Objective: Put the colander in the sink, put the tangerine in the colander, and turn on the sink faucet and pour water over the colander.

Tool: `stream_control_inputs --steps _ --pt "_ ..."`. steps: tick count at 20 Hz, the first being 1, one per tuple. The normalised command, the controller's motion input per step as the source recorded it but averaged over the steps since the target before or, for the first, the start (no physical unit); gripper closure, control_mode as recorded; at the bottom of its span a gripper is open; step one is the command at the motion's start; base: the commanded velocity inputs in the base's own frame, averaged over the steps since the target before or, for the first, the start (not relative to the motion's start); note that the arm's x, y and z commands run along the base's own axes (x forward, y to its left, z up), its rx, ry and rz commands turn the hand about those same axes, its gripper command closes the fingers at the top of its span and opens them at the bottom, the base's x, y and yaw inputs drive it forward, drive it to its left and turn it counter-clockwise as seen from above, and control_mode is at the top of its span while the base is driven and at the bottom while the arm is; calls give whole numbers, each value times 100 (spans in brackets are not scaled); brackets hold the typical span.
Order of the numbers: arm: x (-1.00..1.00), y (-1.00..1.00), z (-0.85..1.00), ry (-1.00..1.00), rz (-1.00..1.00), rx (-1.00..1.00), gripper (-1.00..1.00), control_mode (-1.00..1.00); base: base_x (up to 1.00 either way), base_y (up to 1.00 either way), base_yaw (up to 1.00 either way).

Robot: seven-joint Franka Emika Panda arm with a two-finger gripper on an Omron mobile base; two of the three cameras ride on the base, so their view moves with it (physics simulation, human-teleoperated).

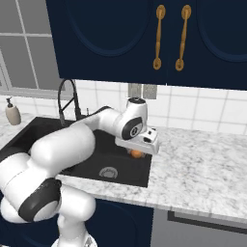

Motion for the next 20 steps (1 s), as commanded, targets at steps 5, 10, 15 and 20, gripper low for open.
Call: stream_control_inputs --steps 5,10,15,20 --pt "7 100 -3 0 19 -5 100 -100 0 0 0" --pt "0 100 0 1 20 -7 100 -100 0 0 0" --pt "2 100 0 0 23 -6 100 -100 0 0 0" --pt "7 100 0 0 22 -3 100 -100 0 0 0"
